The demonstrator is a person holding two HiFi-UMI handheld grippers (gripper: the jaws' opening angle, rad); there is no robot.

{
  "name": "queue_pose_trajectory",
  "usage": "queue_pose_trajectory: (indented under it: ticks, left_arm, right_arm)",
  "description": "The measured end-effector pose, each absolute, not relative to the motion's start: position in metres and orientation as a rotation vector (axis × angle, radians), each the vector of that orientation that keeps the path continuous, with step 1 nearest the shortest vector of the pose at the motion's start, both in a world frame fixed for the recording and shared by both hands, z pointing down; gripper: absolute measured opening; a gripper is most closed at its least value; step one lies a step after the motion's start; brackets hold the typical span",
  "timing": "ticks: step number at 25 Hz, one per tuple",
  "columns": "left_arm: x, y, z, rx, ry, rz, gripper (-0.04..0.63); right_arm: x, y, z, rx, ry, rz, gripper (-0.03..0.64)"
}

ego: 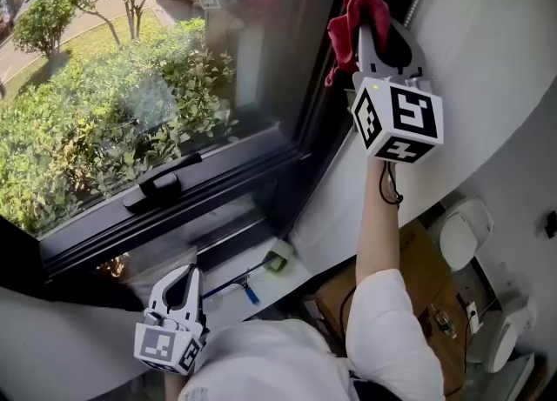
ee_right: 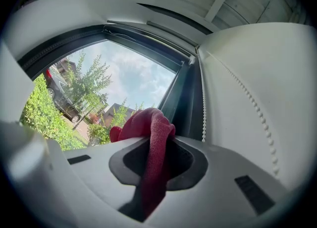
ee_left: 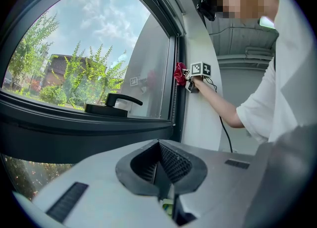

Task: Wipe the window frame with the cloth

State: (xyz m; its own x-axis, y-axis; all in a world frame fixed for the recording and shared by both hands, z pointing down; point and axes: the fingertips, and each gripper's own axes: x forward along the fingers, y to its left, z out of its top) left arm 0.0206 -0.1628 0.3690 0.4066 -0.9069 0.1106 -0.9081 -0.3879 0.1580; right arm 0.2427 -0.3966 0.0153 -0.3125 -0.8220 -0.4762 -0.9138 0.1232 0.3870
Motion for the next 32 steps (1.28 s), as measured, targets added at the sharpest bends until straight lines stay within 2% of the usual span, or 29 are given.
queue_pose_trajectory:
  ticks: [32]
  left_arm:
    - [0.031, -0.155, 0.371, 2.495, -1.563, 0.04, 0.009]
  right_arm:
    - [0.241, -0.396, 0.05, -1.803, 2.267, 0.971, 0.064]
